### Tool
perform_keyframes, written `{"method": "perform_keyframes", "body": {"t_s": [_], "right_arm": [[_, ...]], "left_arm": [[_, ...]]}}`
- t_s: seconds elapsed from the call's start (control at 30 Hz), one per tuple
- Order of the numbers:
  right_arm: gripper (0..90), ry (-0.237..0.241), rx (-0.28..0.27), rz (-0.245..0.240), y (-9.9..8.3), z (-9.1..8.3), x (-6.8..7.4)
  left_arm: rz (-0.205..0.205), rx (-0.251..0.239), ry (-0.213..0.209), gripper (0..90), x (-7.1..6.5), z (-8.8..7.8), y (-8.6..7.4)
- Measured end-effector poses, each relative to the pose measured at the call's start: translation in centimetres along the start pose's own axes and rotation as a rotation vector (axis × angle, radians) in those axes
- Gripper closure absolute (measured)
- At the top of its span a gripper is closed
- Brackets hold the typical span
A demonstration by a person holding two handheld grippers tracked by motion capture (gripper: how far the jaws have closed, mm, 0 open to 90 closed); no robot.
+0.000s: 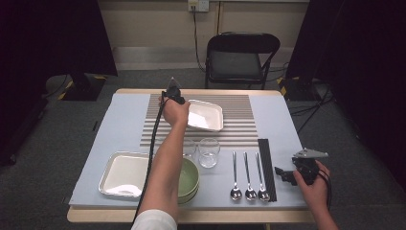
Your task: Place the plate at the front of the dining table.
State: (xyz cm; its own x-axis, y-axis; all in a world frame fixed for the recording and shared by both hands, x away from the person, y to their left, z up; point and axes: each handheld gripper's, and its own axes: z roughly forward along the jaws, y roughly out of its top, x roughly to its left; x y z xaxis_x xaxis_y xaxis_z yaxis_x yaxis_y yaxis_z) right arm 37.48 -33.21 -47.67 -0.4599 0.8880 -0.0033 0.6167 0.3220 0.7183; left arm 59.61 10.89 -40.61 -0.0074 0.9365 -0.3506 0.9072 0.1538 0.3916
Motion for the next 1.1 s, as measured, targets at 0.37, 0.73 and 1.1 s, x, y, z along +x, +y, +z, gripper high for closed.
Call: {"method": "perform_keyframes", "body": {"t_s": [0.37, 0.73, 1.1], "right_arm": [[12.7, 0.000, 0.000, 0.001, 0.00, 0.00, 0.00], [12.6, 0.000, 0.000, 0.001, 0.00, 0.00, 0.00], [12.6, 0.002, 0.001, 0.002, 0.00, 0.00, 0.01]], "left_arm": [[0.003, 0.013, 0.000, 86.5, 0.01, 0.34, 0.00], [0.002, 0.019, 0.005, 86.8, 0.09, 0.56, -0.10], [0.007, 0.048, 0.008, 87.7, 0.31, 0.96, -0.20]]}}
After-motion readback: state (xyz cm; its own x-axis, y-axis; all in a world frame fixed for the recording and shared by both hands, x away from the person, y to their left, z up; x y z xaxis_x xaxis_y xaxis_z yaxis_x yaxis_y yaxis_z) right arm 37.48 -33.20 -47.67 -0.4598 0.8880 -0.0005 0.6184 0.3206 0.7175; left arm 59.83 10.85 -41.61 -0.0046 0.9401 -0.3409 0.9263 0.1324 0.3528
